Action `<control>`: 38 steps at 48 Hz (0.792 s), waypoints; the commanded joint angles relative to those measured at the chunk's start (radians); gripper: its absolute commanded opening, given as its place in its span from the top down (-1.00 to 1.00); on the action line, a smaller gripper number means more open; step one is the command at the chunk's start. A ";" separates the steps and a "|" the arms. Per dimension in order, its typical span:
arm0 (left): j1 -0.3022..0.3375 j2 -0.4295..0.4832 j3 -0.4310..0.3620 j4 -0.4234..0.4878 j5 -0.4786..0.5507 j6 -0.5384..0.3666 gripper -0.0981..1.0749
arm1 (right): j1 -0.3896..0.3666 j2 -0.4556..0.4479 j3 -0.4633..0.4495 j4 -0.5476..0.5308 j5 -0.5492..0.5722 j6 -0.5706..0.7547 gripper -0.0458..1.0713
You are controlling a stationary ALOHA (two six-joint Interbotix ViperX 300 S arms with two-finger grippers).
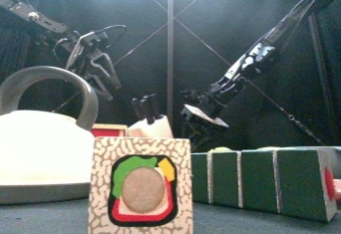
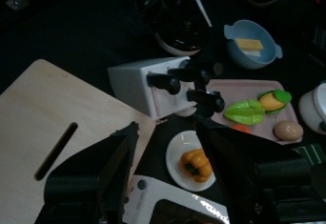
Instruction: Grab cleaver
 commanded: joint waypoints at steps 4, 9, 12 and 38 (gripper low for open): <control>-0.012 -0.005 -0.051 -0.009 0.012 0.000 -0.66 | -0.011 -0.031 -0.021 0.005 -0.031 0.000 -0.43; -0.005 -0.005 -0.110 -0.003 0.080 0.000 -0.66 | -0.012 -0.029 -0.020 0.005 -0.037 0.000 -0.43; -0.002 -0.002 -0.152 0.005 0.155 -0.002 -0.66 | -0.014 -0.029 -0.020 0.005 -0.037 0.000 -0.43; -0.094 0.054 -0.276 0.410 0.446 -0.354 -0.66 | -0.012 -0.026 -0.017 0.018 -0.041 0.002 -0.43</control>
